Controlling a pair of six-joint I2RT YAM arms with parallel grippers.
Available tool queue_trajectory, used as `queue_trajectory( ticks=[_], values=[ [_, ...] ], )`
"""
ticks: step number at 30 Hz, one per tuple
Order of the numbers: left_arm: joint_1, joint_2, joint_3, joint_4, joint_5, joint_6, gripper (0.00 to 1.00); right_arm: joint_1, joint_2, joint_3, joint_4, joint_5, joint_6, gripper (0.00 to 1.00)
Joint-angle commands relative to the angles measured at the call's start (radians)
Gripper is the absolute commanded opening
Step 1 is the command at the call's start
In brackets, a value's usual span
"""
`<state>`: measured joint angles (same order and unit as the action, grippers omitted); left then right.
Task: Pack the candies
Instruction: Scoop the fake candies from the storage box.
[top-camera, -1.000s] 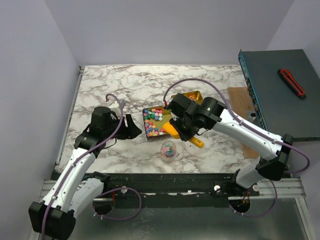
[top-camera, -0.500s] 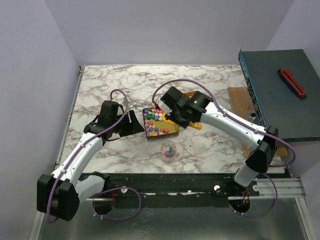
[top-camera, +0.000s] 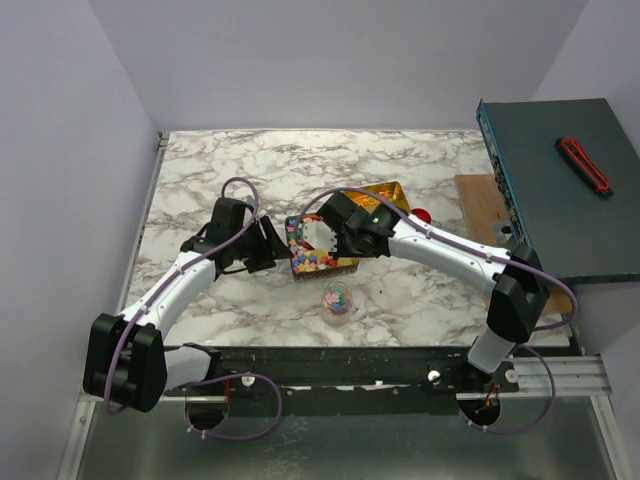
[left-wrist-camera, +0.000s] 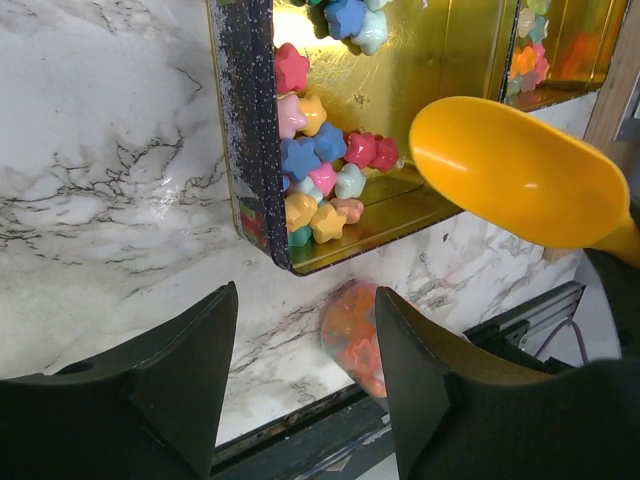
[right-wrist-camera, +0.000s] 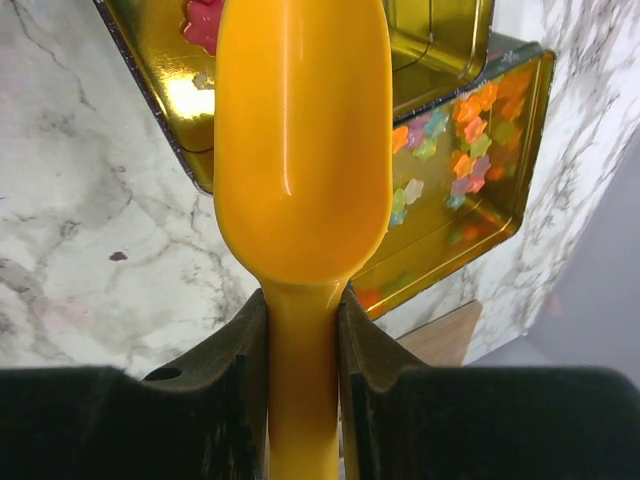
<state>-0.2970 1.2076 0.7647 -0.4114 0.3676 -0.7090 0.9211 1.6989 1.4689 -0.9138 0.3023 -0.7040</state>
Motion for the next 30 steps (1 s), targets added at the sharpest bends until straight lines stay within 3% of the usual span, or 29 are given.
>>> queue_trajectory(
  ticks=[1, 13, 30],
  values=[
    [0.0, 0.023, -0.013, 0.065, 0.011, -0.058, 0.59, -0.005, -0.017, -0.096, 0.194, 0.063, -0.234, 0.01],
    [0.027, 0.1, -0.054, 0.153, 0.074, -0.125, 0.58, -0.01, 0.053, -0.168, 0.392, 0.153, -0.506, 0.01],
    [0.033, 0.187, -0.075, 0.224, 0.117, -0.195, 0.57, -0.002, 0.037, -0.279, 0.415, 0.081, -0.601, 0.01]
  ],
)
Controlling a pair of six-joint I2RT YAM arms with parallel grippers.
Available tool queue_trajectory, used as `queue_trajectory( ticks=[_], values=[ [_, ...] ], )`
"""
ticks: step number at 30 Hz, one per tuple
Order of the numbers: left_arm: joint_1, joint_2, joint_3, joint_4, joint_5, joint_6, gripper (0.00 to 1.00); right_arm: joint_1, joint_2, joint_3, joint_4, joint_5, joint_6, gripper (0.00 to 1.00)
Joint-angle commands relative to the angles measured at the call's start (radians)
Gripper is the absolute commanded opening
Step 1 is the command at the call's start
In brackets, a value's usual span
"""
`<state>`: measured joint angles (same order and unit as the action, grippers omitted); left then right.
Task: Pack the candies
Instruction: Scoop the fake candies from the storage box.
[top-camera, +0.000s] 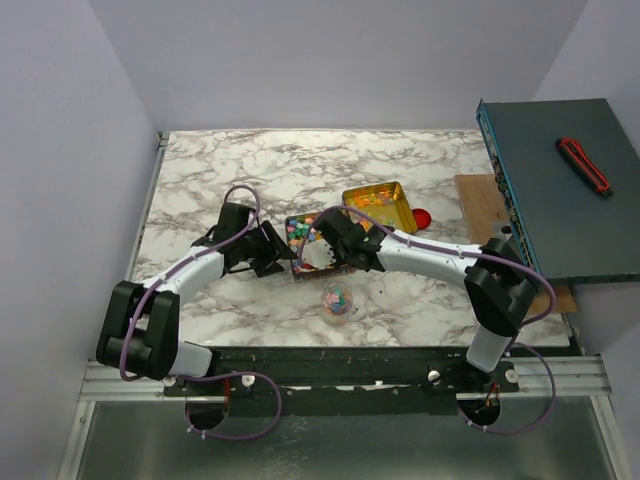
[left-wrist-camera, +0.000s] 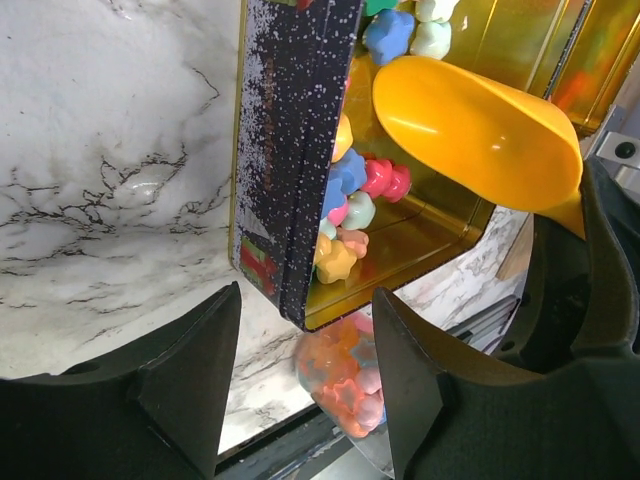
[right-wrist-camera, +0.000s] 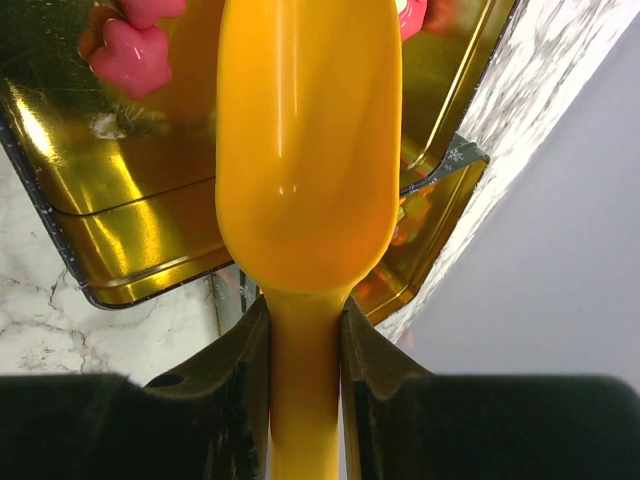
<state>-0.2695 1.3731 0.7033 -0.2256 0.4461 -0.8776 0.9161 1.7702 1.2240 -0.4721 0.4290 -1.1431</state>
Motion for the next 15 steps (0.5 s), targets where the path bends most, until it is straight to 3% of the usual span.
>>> queue_trajectory(
  ticks=[1, 15],
  values=[
    [0.005, 0.024, -0.014, 0.042, 0.04, -0.029, 0.57, 0.004, -0.038, -0.042, -0.026, -0.053, -0.164, 0.01],
    [0.008, 0.053, -0.01, 0.066, 0.062, -0.039, 0.54, 0.055, -0.041, -0.074, -0.037, -0.131, -0.224, 0.01]
  ],
)
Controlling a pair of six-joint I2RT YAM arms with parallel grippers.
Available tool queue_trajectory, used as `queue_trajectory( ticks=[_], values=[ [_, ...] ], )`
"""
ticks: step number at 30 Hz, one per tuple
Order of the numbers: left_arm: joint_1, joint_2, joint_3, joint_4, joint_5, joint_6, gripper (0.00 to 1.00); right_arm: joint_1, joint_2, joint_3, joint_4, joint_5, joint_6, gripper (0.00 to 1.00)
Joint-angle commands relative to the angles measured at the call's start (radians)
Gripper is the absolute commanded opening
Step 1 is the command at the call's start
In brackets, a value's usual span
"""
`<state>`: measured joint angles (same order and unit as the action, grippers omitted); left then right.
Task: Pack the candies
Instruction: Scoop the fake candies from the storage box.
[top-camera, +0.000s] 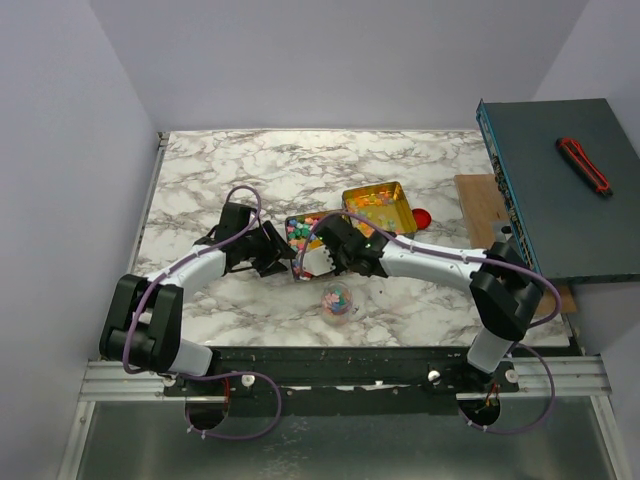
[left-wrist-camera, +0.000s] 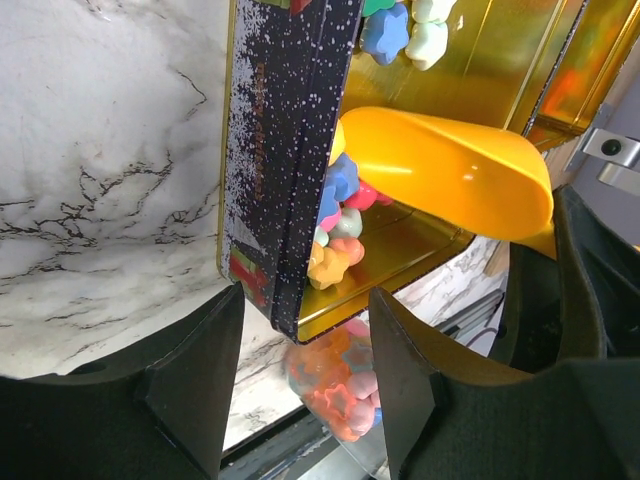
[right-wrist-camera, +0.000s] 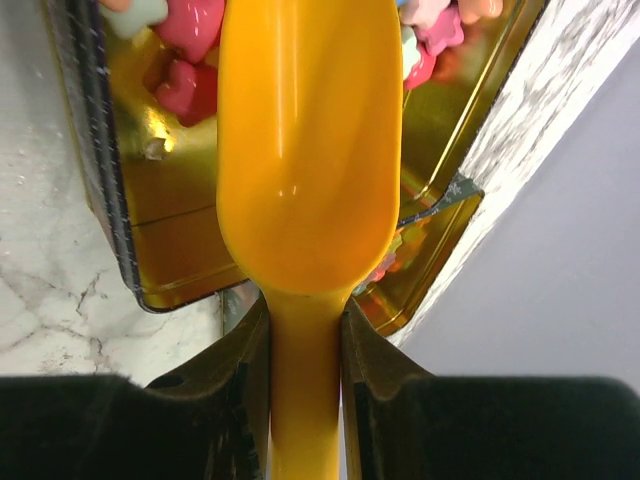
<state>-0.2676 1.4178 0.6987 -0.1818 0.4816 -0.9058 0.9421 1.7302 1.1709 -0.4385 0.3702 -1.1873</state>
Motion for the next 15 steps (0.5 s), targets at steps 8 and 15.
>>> queue_trajectory(
  ticks=[8, 15],
  values=[
    [0.012, 0.007, -0.008, 0.031, 0.033, -0.015, 0.54, 0.065, -0.009, -0.041, -0.093, -0.117, -0.168, 0.01],
    [0.013, 0.006, -0.022, 0.049, 0.035, -0.022, 0.54, 0.1, -0.014, -0.046, -0.124, -0.181, -0.129, 0.01]
  ],
)
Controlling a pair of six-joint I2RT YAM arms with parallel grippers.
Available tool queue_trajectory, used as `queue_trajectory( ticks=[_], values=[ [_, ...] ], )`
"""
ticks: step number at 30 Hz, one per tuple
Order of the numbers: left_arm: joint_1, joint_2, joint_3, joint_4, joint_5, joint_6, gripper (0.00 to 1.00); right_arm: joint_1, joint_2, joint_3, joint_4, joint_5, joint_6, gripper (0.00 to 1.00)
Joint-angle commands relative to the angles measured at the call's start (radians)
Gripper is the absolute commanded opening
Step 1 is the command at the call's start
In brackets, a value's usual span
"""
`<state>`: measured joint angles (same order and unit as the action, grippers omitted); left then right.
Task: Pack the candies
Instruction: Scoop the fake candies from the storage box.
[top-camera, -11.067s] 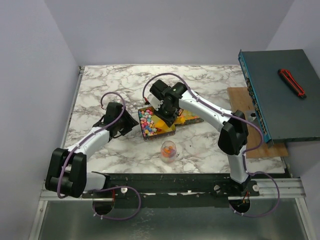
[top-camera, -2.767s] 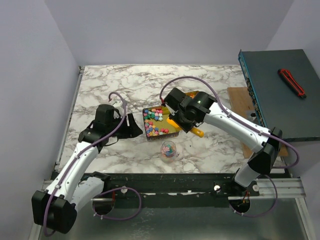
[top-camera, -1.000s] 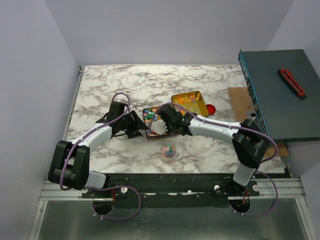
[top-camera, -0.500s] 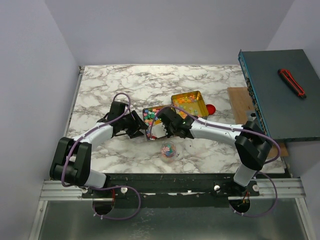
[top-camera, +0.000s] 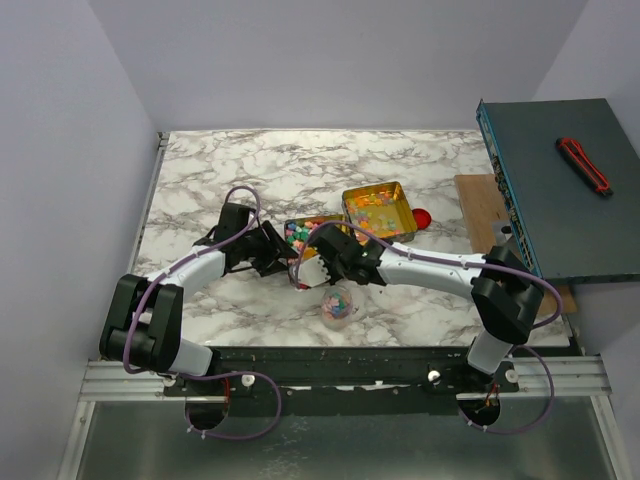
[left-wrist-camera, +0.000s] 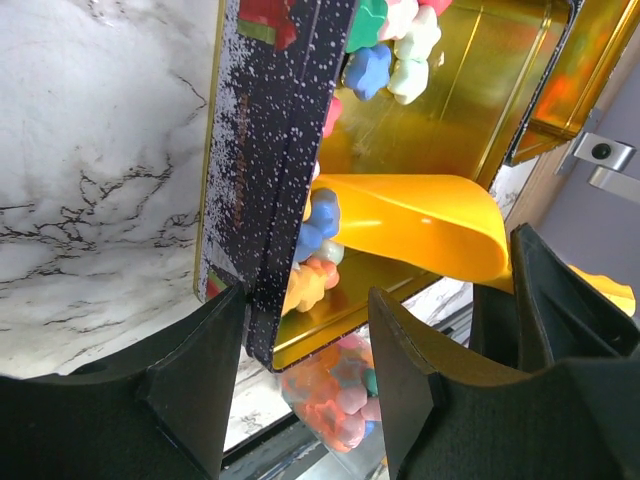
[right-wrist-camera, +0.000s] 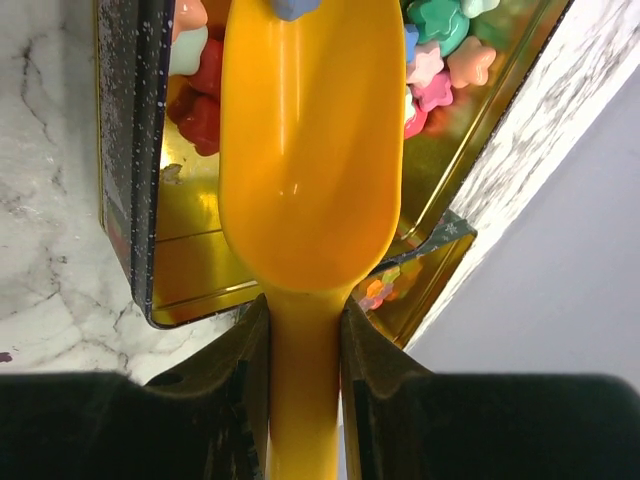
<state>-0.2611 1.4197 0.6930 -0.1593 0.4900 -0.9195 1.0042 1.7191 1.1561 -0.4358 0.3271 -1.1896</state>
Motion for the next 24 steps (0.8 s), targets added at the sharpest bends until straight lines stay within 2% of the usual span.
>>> queue_trajectory(
  ticks=[1, 24],
  values=[
    [0.006, 0.004, -0.018, 0.027, 0.028, -0.009, 0.54, 0.041, 0.0, -0.032, -0.129, -0.143, -0.122, 0.0],
    [0.008, 0.002, -0.024, 0.033, 0.029, -0.003, 0.53, 0.045, 0.128, 0.071, -0.148, -0.39, 0.112, 0.01]
  ],
)
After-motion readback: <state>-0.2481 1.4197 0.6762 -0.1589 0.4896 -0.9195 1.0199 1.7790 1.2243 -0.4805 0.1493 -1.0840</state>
